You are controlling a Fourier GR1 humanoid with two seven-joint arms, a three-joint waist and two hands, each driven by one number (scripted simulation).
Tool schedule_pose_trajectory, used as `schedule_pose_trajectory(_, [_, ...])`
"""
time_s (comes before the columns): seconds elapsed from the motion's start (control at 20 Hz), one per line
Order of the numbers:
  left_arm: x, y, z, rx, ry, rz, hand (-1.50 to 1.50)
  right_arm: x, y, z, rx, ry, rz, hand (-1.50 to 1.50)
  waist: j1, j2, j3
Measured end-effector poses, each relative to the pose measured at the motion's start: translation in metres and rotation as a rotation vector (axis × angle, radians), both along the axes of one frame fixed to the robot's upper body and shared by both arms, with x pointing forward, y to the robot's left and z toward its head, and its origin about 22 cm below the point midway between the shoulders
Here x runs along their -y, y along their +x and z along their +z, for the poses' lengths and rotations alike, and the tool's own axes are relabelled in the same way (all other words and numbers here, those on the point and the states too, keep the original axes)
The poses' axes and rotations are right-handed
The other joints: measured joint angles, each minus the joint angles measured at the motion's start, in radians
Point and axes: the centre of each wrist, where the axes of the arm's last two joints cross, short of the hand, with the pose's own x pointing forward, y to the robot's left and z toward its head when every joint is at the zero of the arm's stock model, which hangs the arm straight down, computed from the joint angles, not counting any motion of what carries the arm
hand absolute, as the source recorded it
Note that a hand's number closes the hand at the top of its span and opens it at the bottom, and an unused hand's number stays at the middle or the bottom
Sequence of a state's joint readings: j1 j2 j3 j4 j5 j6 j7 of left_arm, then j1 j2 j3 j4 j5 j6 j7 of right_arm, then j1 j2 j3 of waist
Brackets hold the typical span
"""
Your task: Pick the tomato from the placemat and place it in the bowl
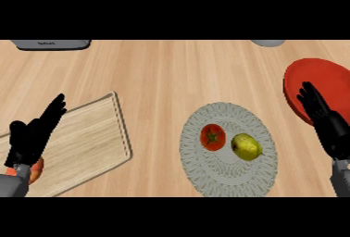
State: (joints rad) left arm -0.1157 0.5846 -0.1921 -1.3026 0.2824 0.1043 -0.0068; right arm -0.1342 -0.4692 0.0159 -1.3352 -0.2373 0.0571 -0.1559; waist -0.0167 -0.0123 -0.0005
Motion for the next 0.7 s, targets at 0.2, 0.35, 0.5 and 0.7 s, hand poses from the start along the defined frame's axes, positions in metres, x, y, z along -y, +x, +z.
schedule_pose_trajectory(0.2, [0.003,0.009,0.012,0.075,0.0,0.04,0.0,-0.029,0.007,0.04,0.212,-0.097,0.054,1.5,0.004,-0.001,-0.001])
schedule_pose_trajectory(0.35, [0.003,0.015,0.023,0.138,-0.003,0.081,0.0,-0.036,0.012,0.078,0.364,-0.3,0.071,-1.5,-0.004,-0.013,-0.015])
schedule_pose_trajectory(0.5, [-0.001,0.014,0.023,0.158,-0.02,0.135,0.0,-0.013,0.0,0.074,0.296,-0.516,-0.111,-1.5,-0.043,-0.021,-0.017])
schedule_pose_trajectory(0.7, [-0.003,0.011,0.026,0.176,-0.041,0.176,0.0,-0.035,-0.03,0.051,0.318,-0.592,-0.257,-1.5,-0.064,-0.026,-0.011])
